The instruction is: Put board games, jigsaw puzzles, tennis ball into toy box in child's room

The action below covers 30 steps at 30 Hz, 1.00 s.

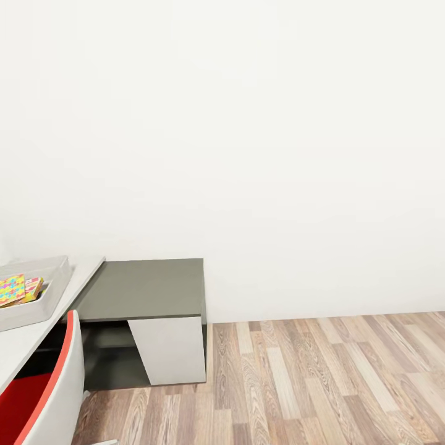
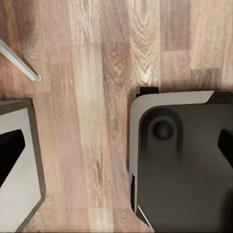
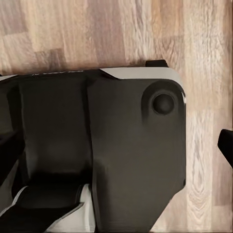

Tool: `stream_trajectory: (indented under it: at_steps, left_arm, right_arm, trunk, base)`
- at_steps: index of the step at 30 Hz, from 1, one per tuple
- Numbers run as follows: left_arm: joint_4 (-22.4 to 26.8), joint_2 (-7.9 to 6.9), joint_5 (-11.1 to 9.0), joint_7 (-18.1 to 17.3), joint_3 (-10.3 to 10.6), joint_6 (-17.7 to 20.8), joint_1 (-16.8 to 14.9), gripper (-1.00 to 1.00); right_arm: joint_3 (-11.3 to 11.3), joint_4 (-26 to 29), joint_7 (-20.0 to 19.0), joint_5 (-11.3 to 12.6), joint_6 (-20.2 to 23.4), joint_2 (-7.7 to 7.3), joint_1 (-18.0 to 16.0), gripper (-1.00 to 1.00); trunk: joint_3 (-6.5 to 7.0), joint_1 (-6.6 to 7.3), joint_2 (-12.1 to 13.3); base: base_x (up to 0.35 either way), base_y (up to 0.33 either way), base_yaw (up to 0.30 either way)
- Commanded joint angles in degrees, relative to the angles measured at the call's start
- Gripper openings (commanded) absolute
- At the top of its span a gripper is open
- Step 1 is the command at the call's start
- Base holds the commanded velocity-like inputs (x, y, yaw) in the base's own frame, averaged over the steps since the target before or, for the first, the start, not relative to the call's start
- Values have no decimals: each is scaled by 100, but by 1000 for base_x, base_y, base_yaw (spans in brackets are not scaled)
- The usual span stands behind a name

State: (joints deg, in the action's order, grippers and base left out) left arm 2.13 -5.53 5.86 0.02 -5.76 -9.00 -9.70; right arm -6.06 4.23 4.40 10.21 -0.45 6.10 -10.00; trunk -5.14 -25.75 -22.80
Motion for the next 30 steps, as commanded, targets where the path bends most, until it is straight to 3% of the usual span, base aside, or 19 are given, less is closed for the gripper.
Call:
stream_trajectory:
  at_steps: [1,8,30]
  left_arm:
    - [-7,-2,61,2,-48,-26,5,100]
    - [-7,18,65,-2,-45,-43,69,100]
    - [-8,7,73,-2,-31,-40,82,100]
  right_arm:
    - [-52,-11,24,59,-5,-26,-2,100]
    - [-38,-51,18,110,-22,-149,4,100]
    - [-30,-51,12,74,-9,-162,6,100]
  trunk:
    - [-12,-3,-12]
    - [-12,-3,-12]
    - [-12,-3,-12]
  base:
    - [0,0,0]
    - [0,0,0]
    - [0,0,0]
